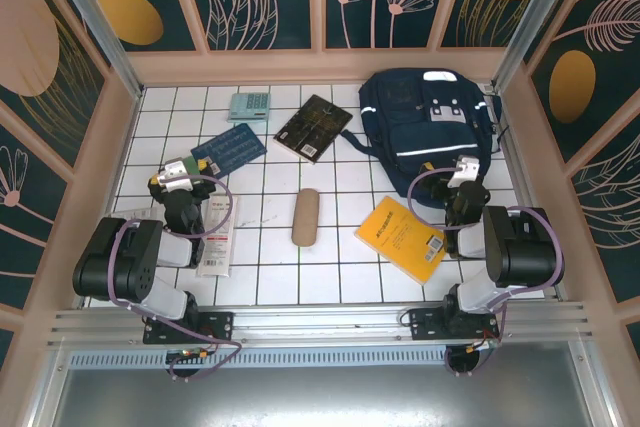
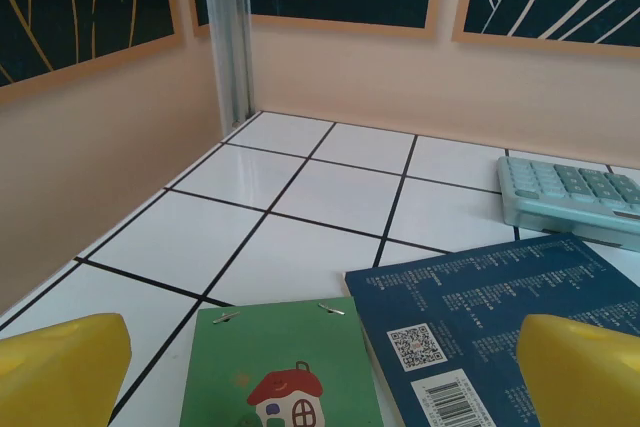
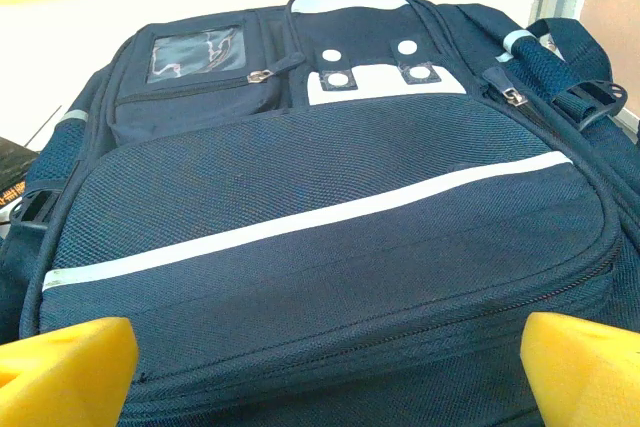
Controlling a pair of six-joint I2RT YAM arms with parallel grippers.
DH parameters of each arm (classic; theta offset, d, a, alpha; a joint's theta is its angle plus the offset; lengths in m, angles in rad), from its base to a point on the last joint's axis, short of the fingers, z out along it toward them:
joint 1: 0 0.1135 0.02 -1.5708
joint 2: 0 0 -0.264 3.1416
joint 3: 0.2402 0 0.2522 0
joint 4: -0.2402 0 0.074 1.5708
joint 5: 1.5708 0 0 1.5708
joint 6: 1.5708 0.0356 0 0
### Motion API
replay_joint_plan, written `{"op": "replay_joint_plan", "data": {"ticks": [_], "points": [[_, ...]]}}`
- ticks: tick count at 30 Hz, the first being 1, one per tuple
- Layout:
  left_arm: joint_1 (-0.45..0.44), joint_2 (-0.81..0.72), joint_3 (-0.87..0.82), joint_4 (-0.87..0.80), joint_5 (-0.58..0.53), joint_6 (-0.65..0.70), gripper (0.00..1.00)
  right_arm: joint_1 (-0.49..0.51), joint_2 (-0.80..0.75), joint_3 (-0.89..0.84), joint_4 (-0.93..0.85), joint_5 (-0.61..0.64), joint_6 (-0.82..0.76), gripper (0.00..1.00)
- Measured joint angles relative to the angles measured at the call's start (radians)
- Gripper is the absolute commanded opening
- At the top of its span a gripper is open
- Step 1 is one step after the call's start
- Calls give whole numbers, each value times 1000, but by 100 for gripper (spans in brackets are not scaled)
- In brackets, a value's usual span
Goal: Pack books, pencil case, and school supplies into a backpack
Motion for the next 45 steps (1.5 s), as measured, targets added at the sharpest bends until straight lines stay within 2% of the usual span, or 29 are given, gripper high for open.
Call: {"op": "replay_joint_plan", "data": {"ticks": [27, 31, 34, 38, 41, 45], "points": [[0, 0, 0, 0, 0, 0, 99, 0, 0, 0, 0, 0, 0, 99], [0, -18, 4, -21, 0, 0, 99, 24, -15, 0, -10, 70, 1, 99], [0, -90, 77, -192, -20, -6, 99, 46, -108, 26, -132, 148, 16, 99], [0, -180, 282, -463, -69, -61, 99, 46, -190, 143, -290, 221, 61, 99], [0, -231, 438, -676, -123, -206, 99, 44, -233, 175, -358, 254, 125, 99], [0, -248, 599, -967, -173, -483, 99, -16, -274, 235, -565, 261, 324, 99]]}}
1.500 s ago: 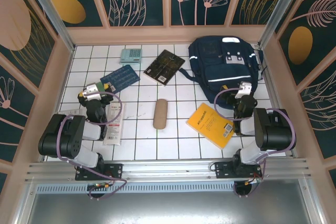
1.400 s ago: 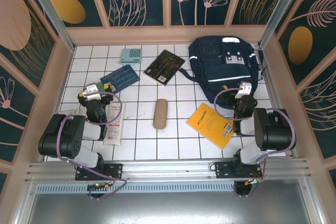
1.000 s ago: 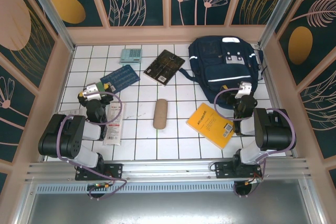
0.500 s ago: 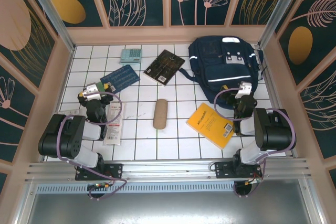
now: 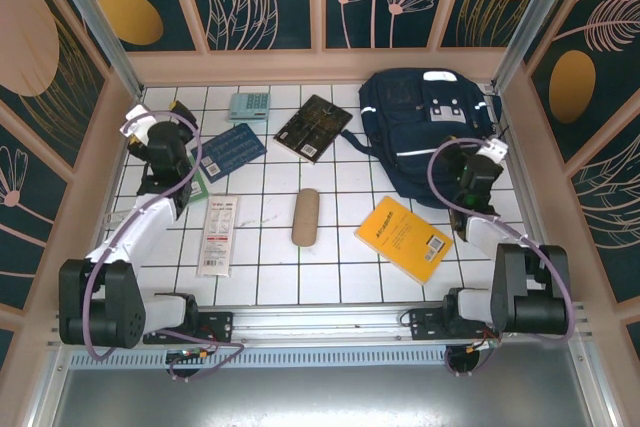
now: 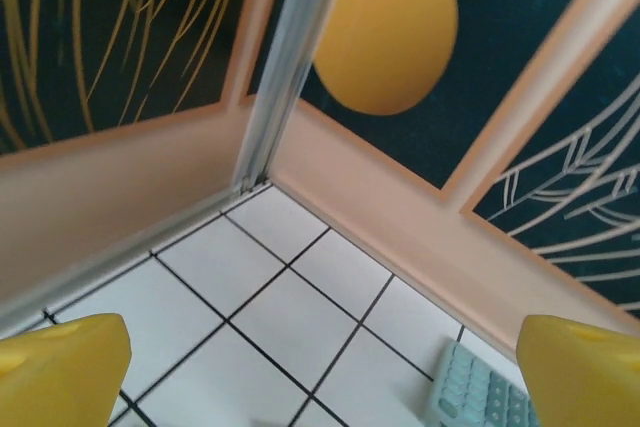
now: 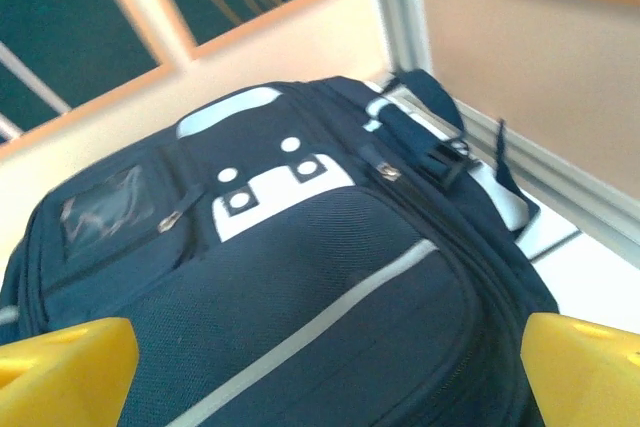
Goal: Pack books, pencil case, and school supplies into a backpack
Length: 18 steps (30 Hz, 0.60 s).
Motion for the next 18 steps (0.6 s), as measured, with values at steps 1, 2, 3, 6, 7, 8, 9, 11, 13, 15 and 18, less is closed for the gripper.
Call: {"op": "replay_joint_plan", "data": {"ticks": [1, 2, 3, 6, 7, 8, 9, 11, 13, 15, 18], "points": [[0, 2, 12, -38, 3, -33, 99, -16, -3, 12, -26, -7, 34, 99], [0, 5, 19, -84, 16, -70, 99, -32, -4, 24, -51, -18, 67, 99], [0, 9, 18, -117, 37, -96, 99, -46, -3, 36, -75, -35, 97, 99], [1, 23, -10, -165, 127, -152, 99, -53, 26, 87, -148, -85, 148, 99], [0, 24, -23, -171, 152, -164, 99, -52, 45, 109, -171, -97, 157, 98], [-3, 26, -37, -176, 182, -177, 99, -51, 71, 137, -197, -107, 167, 96], [-7, 26, -48, -180, 204, -184, 99, -51, 92, 159, -220, -112, 176, 95], [-26, 27, -63, -183, 233, -187, 99, -51, 129, 190, -259, -111, 189, 92], [-67, 26, -72, -178, 249, -184, 99, -51, 154, 199, -287, -112, 200, 87], [-121, 24, -84, -161, 268, -172, 99, -51, 186, 205, -318, -112, 209, 82], [-181, 13, -109, -135, 299, -150, 99, -51, 239, 224, -363, -116, 217, 80]]}}
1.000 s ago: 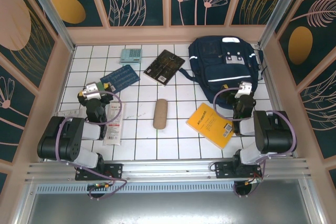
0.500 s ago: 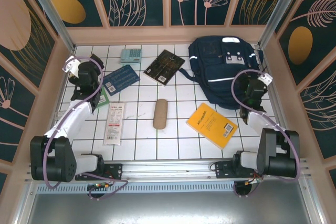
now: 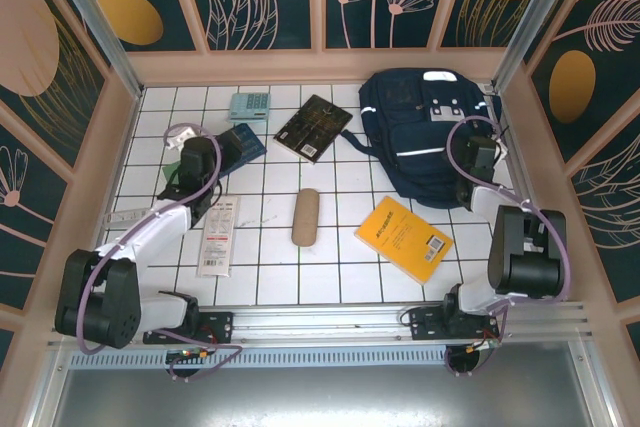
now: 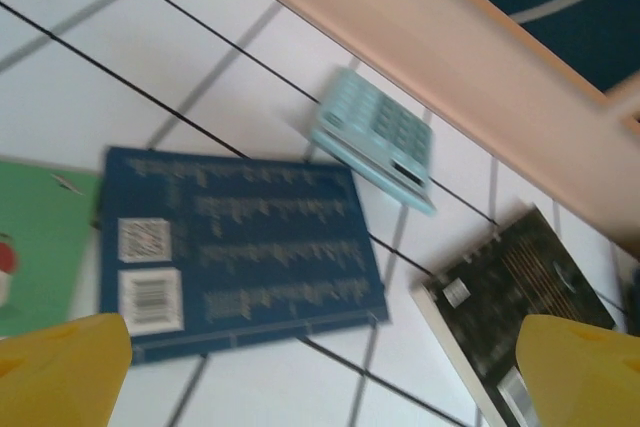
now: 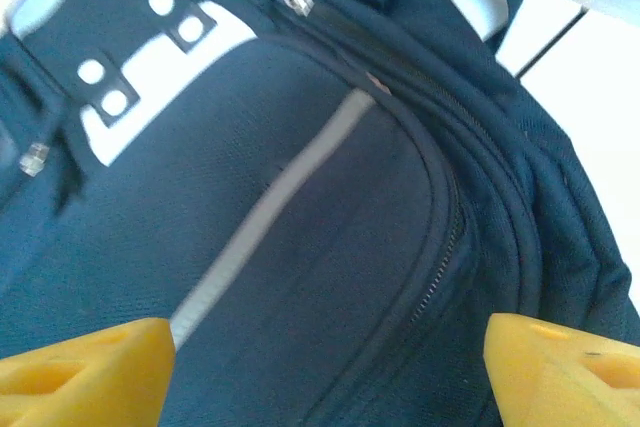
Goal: Pack books, pencil case, and school supplies into a backpack
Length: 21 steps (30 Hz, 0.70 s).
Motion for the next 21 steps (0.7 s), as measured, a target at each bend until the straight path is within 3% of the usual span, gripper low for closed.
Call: {"op": "replay_joint_plan", "data": {"ticks": [4, 8, 14, 21], "points": [[-56, -16, -28, 30, 17, 31, 99, 0, 42, 36, -37, -7, 7, 73], [-90, -28, -43, 44, 24, 50, 99, -4, 89, 78, -51, -29, 24, 54], [-91, -37, -56, 66, 24, 61, 99, 18, 114, 91, -80, -36, 35, 0], [-94, -37, -64, 82, 28, 65, 99, 154, 91, 100, -111, 6, 48, 0]]}}
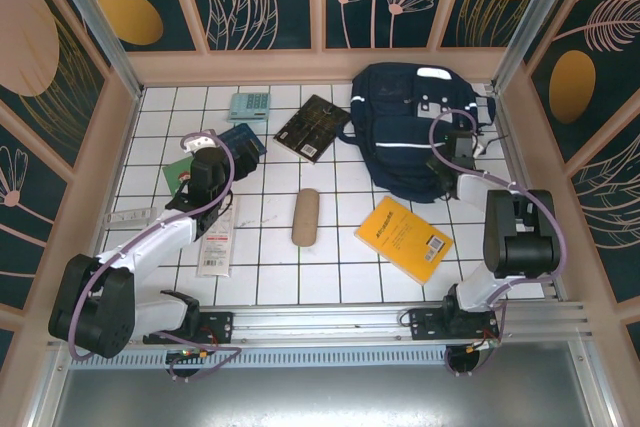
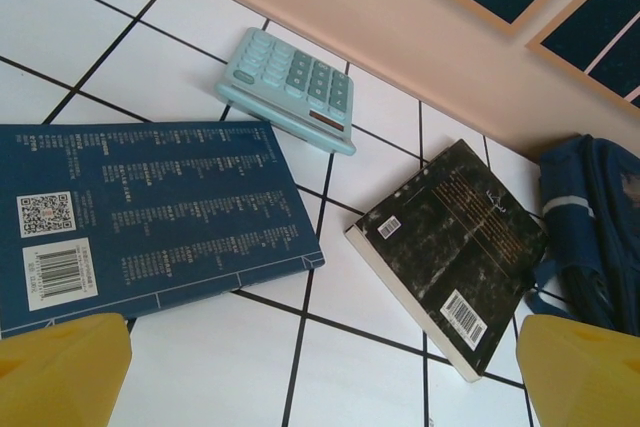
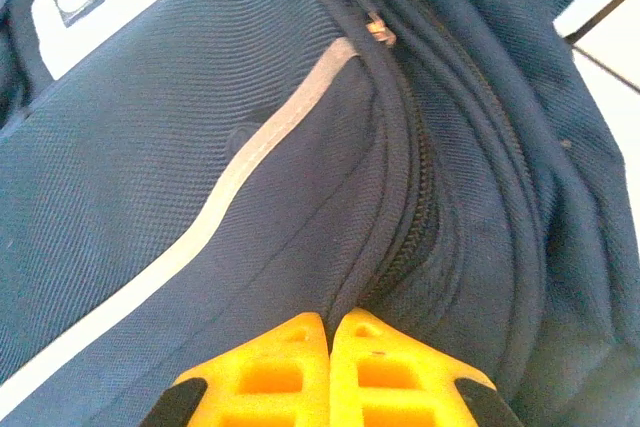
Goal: Pack books, pencil case, and school supplies into a backpack
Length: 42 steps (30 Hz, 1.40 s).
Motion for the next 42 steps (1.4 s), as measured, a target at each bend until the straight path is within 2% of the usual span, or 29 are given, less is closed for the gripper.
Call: {"op": "replay_joint_plan", "data": {"ticks": [10, 15, 21, 22, 24, 26, 32, 36, 42], "points": [[-2, 0, 0, 3, 3, 4, 99, 293, -43, 2, -67, 62, 44, 0], [-8, 0, 0, 3, 3, 4, 98, 431, -42, 2, -77, 55, 60, 0], [-32, 0, 0, 2, -2, 8, 99, 527, -42, 2, -72, 61, 65, 0], [-38, 0, 0, 2, -1, 8, 99, 536, -43, 2, -72, 66, 62, 11], [-55, 0, 0, 3, 0, 15, 99, 547, -51, 2, -74, 80, 43, 33], [-79, 0, 0, 3, 3, 24, 98, 547, -77, 1, -77, 106, 23, 39], [-198, 84, 76, 4, 21, 60, 96, 496, -271, -35, -80, 173, -27, 40], [-284, 202, 175, 10, 36, 84, 84, 429, -374, -79, -78, 203, -45, 41], [-403, 417, 380, -15, 65, 117, 72, 322, -488, -153, -98, 222, -57, 41]]}}
